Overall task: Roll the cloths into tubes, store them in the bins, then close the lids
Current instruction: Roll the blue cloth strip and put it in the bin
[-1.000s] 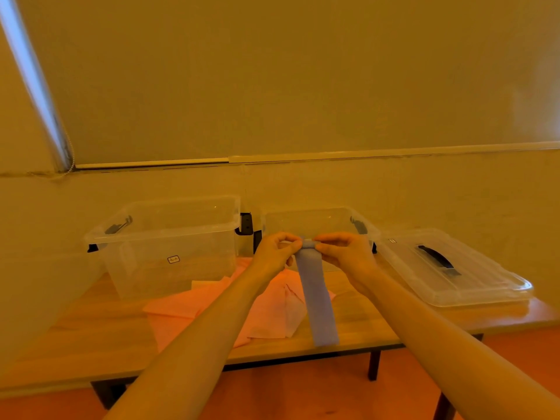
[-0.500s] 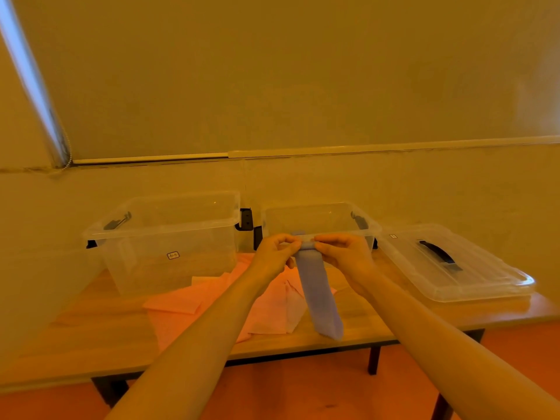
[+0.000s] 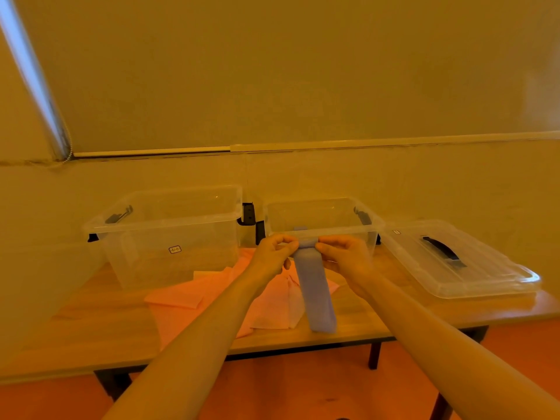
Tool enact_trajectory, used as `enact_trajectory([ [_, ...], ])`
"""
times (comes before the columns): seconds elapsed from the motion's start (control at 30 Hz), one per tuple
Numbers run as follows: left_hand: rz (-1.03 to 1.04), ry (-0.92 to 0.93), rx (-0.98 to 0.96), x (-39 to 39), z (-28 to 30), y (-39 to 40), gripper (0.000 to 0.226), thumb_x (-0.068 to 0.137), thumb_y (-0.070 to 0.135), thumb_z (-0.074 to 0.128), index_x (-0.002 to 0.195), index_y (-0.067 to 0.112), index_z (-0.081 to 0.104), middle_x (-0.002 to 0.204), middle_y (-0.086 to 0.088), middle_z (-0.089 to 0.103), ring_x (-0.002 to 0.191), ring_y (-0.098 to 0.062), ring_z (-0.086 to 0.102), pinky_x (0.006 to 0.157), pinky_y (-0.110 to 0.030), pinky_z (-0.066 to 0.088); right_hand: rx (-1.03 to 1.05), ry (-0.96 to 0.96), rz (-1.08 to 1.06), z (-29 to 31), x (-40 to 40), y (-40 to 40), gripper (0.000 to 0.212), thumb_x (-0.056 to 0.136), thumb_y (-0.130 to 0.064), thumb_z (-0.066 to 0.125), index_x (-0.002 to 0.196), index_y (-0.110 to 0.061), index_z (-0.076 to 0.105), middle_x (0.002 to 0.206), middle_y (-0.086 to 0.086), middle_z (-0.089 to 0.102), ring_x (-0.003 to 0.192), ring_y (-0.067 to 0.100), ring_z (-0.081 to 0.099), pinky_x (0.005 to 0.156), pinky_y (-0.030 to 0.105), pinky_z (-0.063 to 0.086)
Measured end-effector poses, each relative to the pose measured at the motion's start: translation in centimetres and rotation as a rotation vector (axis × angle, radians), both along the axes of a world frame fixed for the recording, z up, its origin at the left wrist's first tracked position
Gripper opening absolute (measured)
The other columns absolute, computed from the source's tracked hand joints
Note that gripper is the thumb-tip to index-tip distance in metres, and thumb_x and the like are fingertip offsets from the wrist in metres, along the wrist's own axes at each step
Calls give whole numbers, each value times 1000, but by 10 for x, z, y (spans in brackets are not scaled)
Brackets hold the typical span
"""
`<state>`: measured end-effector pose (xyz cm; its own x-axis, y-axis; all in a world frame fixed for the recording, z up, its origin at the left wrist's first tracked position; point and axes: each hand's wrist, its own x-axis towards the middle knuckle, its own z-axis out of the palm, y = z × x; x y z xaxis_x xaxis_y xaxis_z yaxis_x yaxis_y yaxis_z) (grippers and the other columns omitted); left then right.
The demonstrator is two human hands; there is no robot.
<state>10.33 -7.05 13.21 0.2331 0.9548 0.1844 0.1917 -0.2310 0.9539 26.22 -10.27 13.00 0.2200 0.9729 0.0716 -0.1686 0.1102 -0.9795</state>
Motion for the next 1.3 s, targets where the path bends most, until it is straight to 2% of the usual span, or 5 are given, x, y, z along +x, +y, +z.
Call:
enact_trajectory([
  [0.33,-25,-26,43,-4,-1,1,11,93,15,60,97,24,64,71,-1,58,59,-8,49,46,-13,38,12,30,3,-2,-4,4,18,86,-1,66,104,2,66,83,8,68,76,16,66,59,20,57],
  [0.6,2,-51,10,-2,-6,5,9,94,14,58,100,13,65,65,-5,55,48,-6,47,43,-13,34,10,2,4,-5,-4,6,28,85,5,65,113,1,62,98,15,66,91,24,65,74,28,57],
  [0.83,-19,-95,46,-4,-5,5,15,93,12,60,105,13,68,64,-2,56,47,0,46,44,-12,36,-30,-27,23,-8,-4,4,17,90,-12,65,106,-5,68,98,13,71,91,24,69,72,30,59],
  [1.17,44,-116,-6,-3,-11,7,11,96,20,56,90,24,65,74,0,61,47,-5,49,43,-14,34,8,37,-3,-5,-8,4,20,89,-5,64,108,-1,66,89,8,69,80,17,67,63,22,58],
  [1.3,52,-107,-16,-2,-10,7,11,96,22,55,100,19,66,77,2,64,47,-3,50,44,-15,35,13,51,-26,-5,-8,4,15,89,-5,64,104,-5,65,88,4,68,80,15,66,61,21,57],
])
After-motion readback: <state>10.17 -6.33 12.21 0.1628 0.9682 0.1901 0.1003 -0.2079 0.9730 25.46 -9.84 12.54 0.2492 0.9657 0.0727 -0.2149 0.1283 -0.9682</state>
